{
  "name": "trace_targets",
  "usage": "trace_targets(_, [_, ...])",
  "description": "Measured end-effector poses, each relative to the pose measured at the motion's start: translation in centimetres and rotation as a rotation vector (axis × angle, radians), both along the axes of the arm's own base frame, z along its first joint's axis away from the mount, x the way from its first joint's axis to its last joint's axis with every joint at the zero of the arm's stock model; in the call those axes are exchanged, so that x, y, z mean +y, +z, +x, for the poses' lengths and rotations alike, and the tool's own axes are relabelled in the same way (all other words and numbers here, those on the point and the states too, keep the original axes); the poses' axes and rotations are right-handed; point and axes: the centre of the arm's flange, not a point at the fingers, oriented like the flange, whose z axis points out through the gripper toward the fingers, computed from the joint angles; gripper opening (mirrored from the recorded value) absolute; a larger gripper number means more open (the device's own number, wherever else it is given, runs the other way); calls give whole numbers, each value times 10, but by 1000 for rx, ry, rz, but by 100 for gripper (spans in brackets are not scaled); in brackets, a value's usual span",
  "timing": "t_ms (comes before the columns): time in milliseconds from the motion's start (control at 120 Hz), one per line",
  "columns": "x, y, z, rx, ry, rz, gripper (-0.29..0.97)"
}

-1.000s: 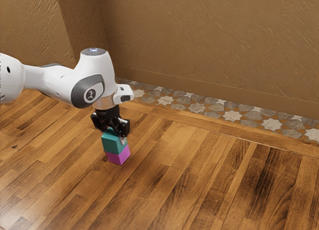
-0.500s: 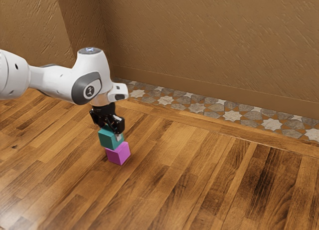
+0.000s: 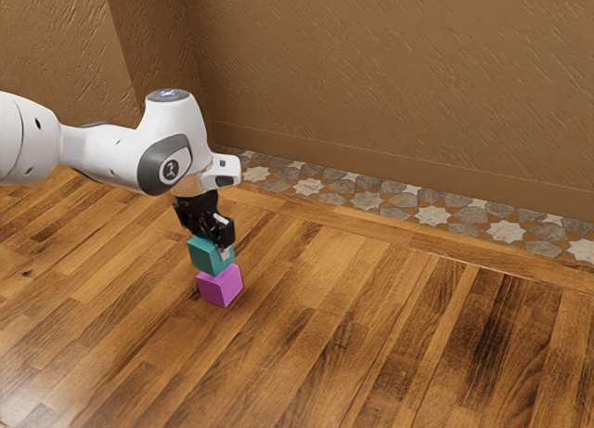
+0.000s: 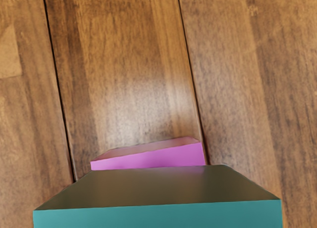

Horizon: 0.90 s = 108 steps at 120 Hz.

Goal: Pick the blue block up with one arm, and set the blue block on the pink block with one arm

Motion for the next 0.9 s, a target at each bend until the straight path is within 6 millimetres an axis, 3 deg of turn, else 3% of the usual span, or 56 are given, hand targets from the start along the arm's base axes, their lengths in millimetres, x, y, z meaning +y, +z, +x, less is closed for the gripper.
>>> trace_targets(250, [-1,-3,-1,8,-7,-29,54])
trace_targets(333, [-1,14,-2,-17,-13,-30,58])
trace_targets(508, [-9,141,-10,-186,-15,-39,62])
trace_targets(700, [-7,260,-25,-232,9,-97,64])
trace_targets(817, [24,307,-36,-216,63,-100,65])
trace_targets(900, [47,316,-46,-171,104,-89,65])
